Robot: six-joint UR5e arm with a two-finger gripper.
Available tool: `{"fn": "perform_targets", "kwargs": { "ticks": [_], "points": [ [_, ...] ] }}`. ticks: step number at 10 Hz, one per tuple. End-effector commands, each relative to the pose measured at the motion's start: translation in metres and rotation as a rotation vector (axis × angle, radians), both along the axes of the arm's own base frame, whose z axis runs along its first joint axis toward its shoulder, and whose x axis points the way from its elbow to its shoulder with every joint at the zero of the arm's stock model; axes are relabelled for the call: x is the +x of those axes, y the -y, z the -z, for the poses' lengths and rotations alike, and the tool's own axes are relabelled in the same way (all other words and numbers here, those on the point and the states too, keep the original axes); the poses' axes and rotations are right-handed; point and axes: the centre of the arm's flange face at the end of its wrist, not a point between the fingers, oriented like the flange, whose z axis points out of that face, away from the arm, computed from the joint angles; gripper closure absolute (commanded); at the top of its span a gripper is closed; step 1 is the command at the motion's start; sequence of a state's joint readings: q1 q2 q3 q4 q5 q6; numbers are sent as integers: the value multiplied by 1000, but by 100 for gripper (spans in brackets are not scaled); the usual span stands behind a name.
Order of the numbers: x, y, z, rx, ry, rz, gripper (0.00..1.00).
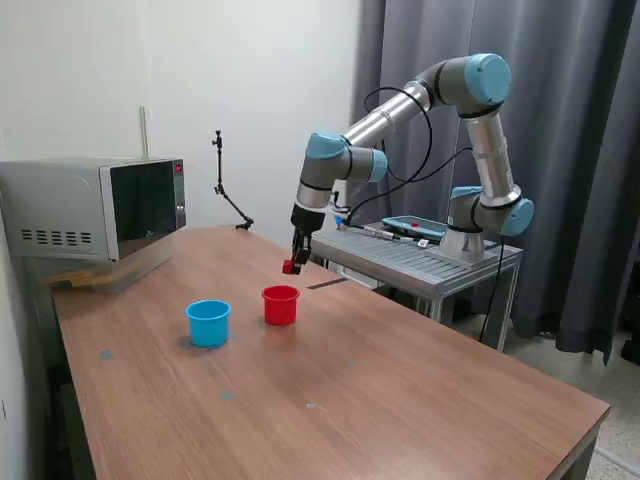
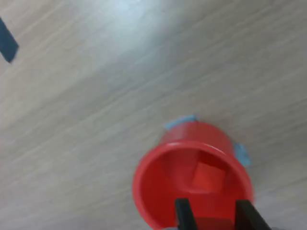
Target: Place red objects in the red bin, and blue objects in the blue bin.
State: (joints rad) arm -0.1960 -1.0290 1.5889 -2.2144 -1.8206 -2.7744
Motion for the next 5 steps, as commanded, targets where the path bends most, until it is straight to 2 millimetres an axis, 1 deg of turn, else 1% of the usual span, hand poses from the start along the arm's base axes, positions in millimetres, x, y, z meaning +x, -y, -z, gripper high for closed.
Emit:
{"fn": "perform_targets", "kwargs": {
  "ticks": [1,4,5],
  "points": [
    [9,-9,9,-3,30,21,100],
    [11,-9,14,-18,46,28,100],
    [9,-16,14,-17,43,37,100]
  ]
}}
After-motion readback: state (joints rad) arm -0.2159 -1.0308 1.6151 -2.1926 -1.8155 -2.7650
